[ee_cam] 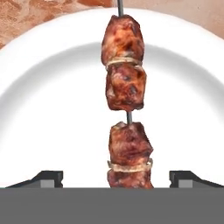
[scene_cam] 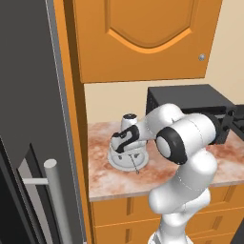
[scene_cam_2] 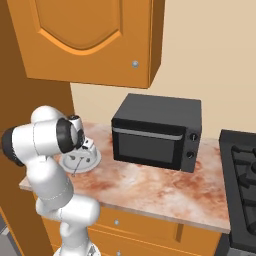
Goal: Place the cold items (lime and carrot) from the fridge in one tupperware on the dining counter. Place the warm items (hot dog and kebab skewer) in the stove area in another tupperware.
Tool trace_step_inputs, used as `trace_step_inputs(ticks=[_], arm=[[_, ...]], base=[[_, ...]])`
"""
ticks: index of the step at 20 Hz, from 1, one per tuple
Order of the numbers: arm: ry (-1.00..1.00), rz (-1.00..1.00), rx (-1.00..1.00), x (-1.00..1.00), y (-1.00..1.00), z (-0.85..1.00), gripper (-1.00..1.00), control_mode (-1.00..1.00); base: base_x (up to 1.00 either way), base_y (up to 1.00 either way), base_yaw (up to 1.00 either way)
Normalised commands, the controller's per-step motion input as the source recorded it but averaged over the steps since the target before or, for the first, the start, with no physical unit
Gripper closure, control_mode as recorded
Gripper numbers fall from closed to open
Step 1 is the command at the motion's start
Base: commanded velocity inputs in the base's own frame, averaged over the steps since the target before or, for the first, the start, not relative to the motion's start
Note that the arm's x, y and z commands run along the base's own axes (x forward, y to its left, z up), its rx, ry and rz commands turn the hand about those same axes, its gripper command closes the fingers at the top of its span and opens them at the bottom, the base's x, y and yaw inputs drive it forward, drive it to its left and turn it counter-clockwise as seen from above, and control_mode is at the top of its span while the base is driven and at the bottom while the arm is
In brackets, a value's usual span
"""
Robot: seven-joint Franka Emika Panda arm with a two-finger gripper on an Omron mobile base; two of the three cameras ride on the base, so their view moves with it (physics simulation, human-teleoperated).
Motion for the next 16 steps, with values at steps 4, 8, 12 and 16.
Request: trace_step_inputs(ticks=[4,8,12,16], arm=[[-0.01,0.10,-0.01,0.07,0.10,-0.32,1.00,-1.00],[-0.17,0.00,0.00,-0.02,0.03,-0.12,1.00,-1.00],[-0.22,0.00,0.00,-0.14,0.00,0.00,1.00,-1.00],[-0.17,0.00,0.00,-0.19,0.02,0.01,1.00,-1.00]], base=[[0.00,0.00,0.00],[0.00,0.00,0.00],[0.00,0.00,0.00],[0.00,0.00,0.00]])
